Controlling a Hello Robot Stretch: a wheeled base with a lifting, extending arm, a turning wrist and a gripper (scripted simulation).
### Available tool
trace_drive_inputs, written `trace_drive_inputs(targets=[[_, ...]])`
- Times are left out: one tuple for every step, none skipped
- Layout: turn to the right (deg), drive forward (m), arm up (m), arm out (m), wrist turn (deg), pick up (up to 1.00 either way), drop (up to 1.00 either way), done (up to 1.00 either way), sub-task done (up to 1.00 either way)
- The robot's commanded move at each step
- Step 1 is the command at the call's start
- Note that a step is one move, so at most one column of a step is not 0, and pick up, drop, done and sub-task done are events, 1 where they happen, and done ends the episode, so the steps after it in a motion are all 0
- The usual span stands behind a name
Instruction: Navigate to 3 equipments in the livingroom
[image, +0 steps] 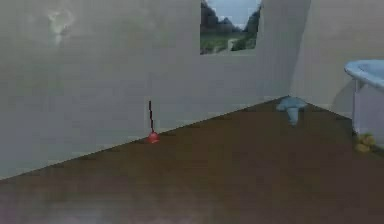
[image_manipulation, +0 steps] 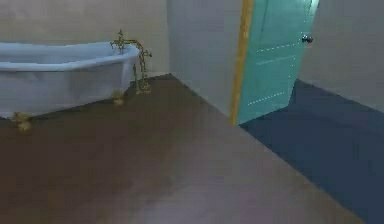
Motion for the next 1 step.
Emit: trace_drive_inputs(targets=[[45.0, 0.00, 0.00, 0.00, 0.0, 0.00, 0.00, 0.00, 0.00]])
